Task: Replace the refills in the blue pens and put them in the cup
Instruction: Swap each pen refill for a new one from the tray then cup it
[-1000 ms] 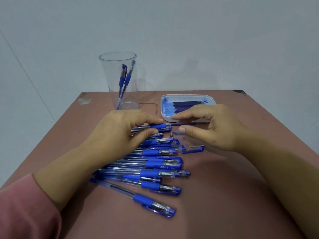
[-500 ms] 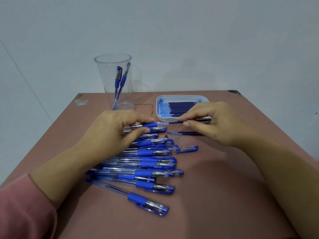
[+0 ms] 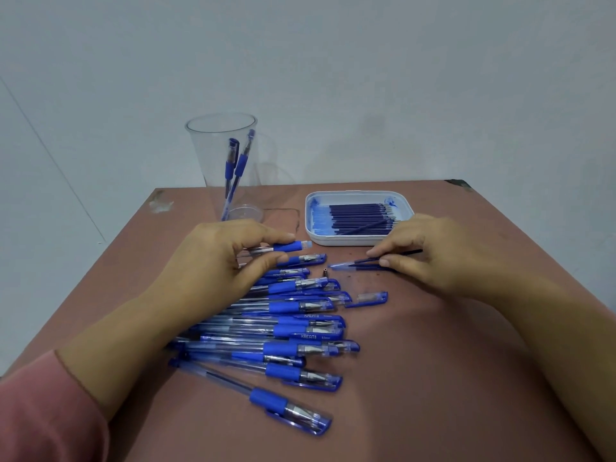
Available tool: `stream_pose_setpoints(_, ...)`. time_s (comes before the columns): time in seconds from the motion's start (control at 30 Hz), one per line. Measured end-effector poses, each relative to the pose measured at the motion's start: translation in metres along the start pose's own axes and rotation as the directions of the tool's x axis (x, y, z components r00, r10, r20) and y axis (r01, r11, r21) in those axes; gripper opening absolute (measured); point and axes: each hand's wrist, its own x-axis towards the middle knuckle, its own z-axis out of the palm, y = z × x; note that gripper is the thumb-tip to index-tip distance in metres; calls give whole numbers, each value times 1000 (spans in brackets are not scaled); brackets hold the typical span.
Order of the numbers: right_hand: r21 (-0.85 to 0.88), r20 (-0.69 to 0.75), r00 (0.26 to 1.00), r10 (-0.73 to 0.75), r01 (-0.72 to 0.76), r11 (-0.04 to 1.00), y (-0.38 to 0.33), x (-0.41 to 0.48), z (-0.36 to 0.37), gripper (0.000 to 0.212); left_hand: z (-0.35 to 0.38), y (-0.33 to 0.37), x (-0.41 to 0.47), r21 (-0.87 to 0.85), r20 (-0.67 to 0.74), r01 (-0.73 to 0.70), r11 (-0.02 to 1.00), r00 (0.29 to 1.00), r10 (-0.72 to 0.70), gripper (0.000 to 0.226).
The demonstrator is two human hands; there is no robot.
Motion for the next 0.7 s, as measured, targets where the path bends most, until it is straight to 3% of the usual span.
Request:
stream_pose_setpoints(0.17,-119,52,999,17,-11,993,2,2,2,22,0,0,0,-5,-5,-12,1000,1000,12,31)
stream_pose_setpoints(0.3,-61,-137,990,17,-26,998,-1,5,-12,19,1,-1,0,-8,-18,-21,1000,1000,21,29)
stream_pose_setpoints(0.37,-57,-160,986,48,-57,997,0,13,-23,17,1,-1,0,-6,-29,-20,1000,999,20,30)
stream_pose_setpoints(0.53,-141,29,976,215,-209,968,14,46,-30,18,0,-2,0,2,-24,-7,1000,1000,7,29)
stream_pose_setpoints(0.7,-159,188,950,248,-220,962,8,64,-26,22,-1,-4,0,5,-13,16,1000,1000,-16,28)
